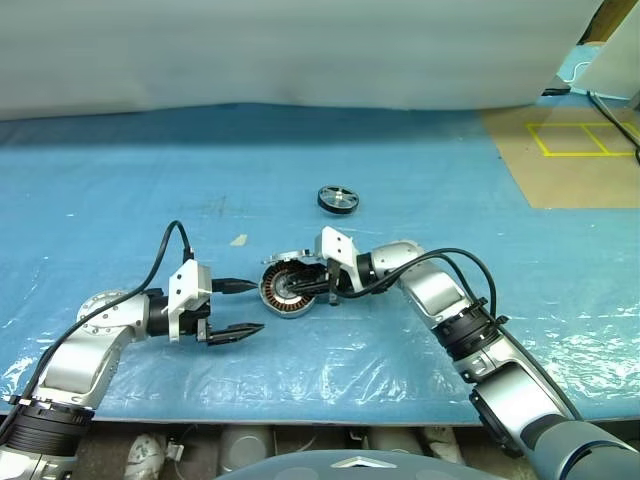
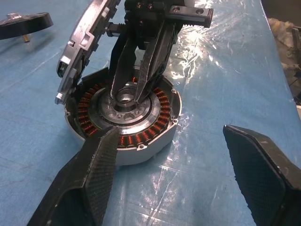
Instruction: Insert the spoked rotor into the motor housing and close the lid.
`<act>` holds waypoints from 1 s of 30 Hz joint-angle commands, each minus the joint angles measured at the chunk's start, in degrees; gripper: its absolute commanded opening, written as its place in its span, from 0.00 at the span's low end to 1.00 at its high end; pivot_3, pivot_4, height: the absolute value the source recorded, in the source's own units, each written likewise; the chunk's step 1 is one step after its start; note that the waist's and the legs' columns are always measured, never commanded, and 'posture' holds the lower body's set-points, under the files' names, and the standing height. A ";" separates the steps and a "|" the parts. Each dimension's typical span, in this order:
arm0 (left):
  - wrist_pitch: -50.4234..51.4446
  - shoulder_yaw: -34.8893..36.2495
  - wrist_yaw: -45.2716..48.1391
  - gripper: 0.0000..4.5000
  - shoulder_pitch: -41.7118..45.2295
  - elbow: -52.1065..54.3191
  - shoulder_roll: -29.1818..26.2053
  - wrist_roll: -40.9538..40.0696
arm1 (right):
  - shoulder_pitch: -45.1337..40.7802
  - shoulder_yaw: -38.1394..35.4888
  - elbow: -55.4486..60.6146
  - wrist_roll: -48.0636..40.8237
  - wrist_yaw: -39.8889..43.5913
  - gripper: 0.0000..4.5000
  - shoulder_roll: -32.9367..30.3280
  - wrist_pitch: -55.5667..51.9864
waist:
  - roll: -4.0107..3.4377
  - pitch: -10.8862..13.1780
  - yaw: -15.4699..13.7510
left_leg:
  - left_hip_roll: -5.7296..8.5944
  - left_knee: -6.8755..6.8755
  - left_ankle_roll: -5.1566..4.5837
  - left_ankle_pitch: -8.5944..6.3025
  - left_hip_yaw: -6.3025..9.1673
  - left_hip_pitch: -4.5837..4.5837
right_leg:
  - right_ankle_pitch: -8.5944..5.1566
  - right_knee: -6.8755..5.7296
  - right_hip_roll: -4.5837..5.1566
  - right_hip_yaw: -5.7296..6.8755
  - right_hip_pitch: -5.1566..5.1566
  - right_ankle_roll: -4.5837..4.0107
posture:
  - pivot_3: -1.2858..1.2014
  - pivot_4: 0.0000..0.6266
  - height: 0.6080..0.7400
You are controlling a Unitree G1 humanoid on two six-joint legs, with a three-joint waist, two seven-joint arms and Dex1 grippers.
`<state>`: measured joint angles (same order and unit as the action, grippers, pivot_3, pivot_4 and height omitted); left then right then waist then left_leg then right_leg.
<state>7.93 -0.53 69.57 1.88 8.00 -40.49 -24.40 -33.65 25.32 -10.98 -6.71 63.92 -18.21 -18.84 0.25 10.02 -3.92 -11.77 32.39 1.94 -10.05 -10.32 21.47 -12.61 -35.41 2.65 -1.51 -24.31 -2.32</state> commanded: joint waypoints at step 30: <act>-1.03 0.10 0.58 0.83 -0.18 1.28 -0.44 0.64 | -0.44 -0.65 -0.17 3.52 -2.43 0.57 0.21 3.36 | 0.00 0.00 0.01 | 0.00 0.00 0.00 0.00 0.00 -0.01 | 0.00 -0.01 0.00 0.00 0.00 0.00 | 0.52 0.24 1.00</act>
<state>7.39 -0.68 69.97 1.87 7.94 -40.49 -23.53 -33.91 25.39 -12.42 -3.67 61.85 -17.39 -15.06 0.25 10.02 -3.92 -11.76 32.39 1.94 -10.06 -10.32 21.46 -12.61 -35.42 2.66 -1.51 -24.31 -2.31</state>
